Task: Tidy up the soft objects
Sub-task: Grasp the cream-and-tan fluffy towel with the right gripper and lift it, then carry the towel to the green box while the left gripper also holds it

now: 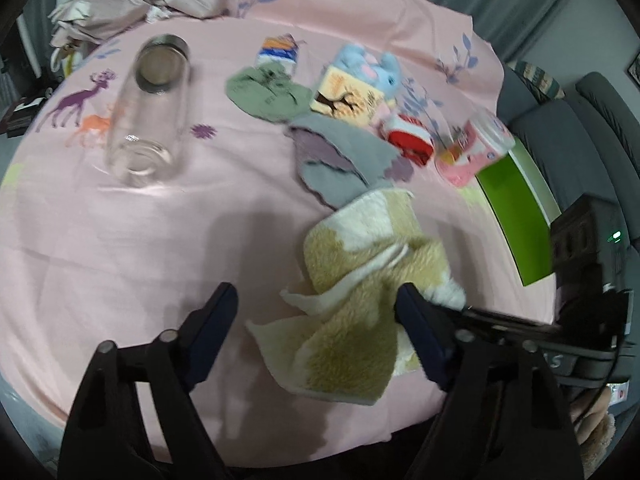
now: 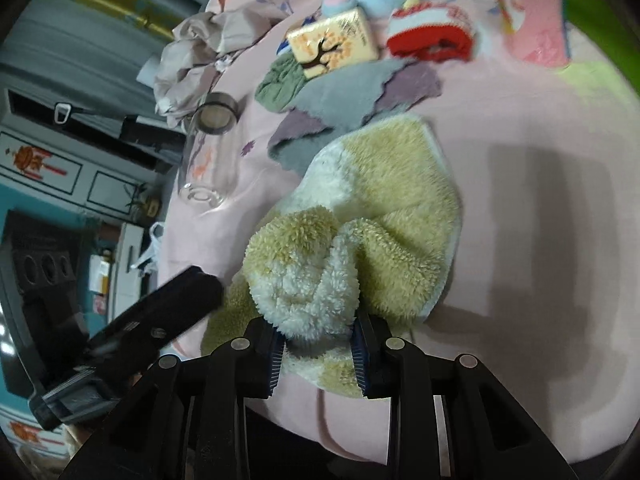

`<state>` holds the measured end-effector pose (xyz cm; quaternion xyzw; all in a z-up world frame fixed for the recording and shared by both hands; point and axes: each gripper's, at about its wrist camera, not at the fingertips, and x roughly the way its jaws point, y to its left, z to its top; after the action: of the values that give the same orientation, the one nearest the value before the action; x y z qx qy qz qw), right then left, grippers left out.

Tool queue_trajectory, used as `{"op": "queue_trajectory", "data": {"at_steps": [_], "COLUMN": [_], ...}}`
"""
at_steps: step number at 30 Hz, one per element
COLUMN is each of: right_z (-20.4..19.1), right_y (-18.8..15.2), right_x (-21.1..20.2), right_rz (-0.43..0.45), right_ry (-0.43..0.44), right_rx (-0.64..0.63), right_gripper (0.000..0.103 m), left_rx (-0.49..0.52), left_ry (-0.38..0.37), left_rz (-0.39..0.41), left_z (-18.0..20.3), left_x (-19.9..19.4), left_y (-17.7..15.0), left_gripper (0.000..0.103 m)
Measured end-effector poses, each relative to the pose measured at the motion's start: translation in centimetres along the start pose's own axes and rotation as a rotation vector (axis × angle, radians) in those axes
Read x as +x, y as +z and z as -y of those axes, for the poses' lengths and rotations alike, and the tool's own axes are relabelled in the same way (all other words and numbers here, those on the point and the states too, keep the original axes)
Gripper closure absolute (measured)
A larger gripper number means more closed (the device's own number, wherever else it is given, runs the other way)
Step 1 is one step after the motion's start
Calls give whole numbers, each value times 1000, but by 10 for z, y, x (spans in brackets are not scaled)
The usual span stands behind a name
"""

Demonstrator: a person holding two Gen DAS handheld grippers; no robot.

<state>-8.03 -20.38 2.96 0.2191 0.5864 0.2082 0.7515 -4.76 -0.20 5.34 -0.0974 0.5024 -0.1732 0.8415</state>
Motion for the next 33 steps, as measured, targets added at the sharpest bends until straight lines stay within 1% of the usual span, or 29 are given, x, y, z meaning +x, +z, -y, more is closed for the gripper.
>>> {"op": "queue_trajectory", "data": {"at_steps": [2,8,10,12,14,17,19,21,24,28,29,31,32,33], "right_z": [0,12,24,34,39,41,42,43,46,51,51,51,51,50], "right_y": [2,10,12,15,18,23,27,31,38,47,49,52,53,53], "right_x": [-7,-27,-32,-32,-32,-31,-30,-29,-26,-19,-17,-12,-10,-9], "right_rz": [15,68,74,61,58,63,65,65,77,69,67,60,60,59], "right_ry": [-28,-119,-104,-80,-86,-88,-102,-112,-103,-83,-75,-60,-50,-33], "right_rx": [-3,5,39,66,70,69,60,57,51,68,66,56,52,46], "right_gripper": [73,73,73,71,70,66,63,56,50,48,47,46,43,40], "left_rx": [10,36,44,49,50,52,48,46,40,48,57,67,71,77], "left_ry": [-16,-60,-63,-62,-65,-56,-48,-43,-34,-7,-1,-2,-8,-48], "left_rz": [-15,-43,-55,-69,-83,-91,-89,-88,-83,-68,-64,-59,-58,-64], "left_z": [6,25,30,35,39,43,44,45,45,50,52,55,57,60], "left_x": [6,20,27,35,44,51,55,57,62,68,70,72,74,75], "left_y": [0,0,0,0,1,3,5,8,11,16,17,19,20,21], "left_gripper": [29,33,33,35,37,39,39,40,40,42,46,50,59,68]}}
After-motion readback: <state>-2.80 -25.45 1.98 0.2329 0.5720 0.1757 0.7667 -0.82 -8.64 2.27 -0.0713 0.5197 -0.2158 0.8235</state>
